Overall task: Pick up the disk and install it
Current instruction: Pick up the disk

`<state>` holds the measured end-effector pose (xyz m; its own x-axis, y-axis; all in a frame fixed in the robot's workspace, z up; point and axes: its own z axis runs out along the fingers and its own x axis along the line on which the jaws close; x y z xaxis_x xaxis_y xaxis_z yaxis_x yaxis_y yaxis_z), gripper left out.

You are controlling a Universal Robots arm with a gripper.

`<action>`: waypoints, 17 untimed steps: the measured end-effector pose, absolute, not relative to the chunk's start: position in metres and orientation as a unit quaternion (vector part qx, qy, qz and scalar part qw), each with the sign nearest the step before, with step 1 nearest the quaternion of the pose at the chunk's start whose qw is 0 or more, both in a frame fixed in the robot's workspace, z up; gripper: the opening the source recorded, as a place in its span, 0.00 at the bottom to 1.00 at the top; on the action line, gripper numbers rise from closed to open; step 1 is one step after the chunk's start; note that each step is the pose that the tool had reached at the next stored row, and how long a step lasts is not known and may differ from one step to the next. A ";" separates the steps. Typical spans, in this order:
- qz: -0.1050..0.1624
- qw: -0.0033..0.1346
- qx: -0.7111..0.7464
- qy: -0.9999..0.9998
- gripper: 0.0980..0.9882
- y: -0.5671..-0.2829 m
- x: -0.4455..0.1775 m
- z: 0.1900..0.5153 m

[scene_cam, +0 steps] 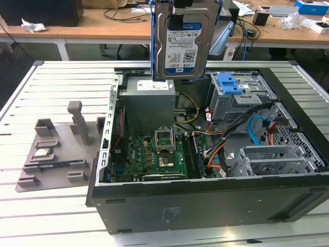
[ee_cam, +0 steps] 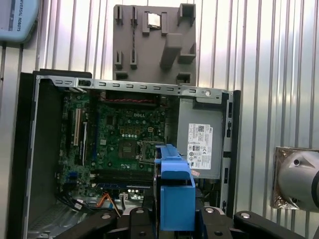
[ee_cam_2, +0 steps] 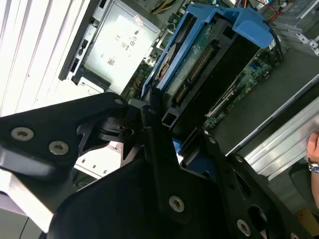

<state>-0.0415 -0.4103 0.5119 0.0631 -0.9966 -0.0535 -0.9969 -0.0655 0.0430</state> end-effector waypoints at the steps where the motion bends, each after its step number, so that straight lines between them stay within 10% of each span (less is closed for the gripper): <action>1: 0.034 0.003 -0.729 0.684 0.30 -0.412 -0.041 0.512; 17: 0.034 0.003 -0.729 0.684 0.30 -0.444 -0.042 0.512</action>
